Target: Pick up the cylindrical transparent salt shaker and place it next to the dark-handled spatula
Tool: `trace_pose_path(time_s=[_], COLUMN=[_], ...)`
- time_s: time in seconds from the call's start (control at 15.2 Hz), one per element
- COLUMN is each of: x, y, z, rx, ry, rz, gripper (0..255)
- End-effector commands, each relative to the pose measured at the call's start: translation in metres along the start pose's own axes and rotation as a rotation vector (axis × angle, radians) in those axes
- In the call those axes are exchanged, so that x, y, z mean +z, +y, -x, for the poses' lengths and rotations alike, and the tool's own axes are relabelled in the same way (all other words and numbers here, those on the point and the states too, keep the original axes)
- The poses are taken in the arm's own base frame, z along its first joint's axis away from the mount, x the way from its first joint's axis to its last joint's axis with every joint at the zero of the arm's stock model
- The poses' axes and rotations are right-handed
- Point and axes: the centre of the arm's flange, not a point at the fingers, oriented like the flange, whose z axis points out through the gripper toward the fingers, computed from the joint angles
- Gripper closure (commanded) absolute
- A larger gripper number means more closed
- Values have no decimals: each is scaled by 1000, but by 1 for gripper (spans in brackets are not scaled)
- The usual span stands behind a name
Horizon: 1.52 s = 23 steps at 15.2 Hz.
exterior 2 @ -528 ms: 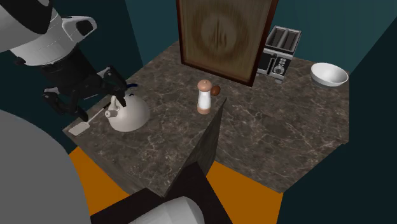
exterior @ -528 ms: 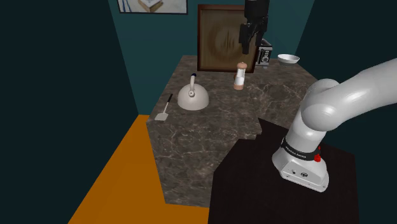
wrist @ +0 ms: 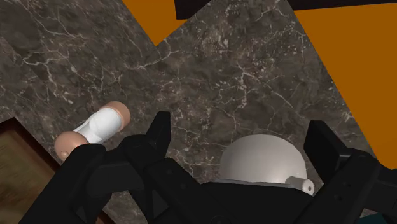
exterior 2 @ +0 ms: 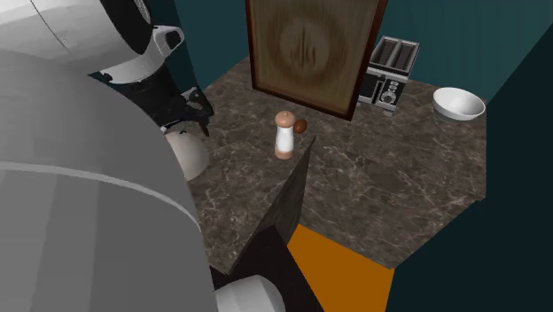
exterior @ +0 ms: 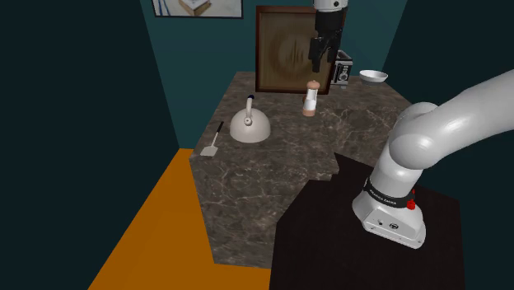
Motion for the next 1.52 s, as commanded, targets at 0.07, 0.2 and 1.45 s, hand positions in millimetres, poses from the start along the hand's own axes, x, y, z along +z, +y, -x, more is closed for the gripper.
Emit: trace_pose_path(time_s=[0.07, 0.2, 1.45], x=[20, 33, 152], y=[33, 53, 239], z=[-16, -28, -151], rx=[-11, -17, -74], ry=[9, 14, 61], rz=[-7, -12, -60], gripper=[0, 0, 0])
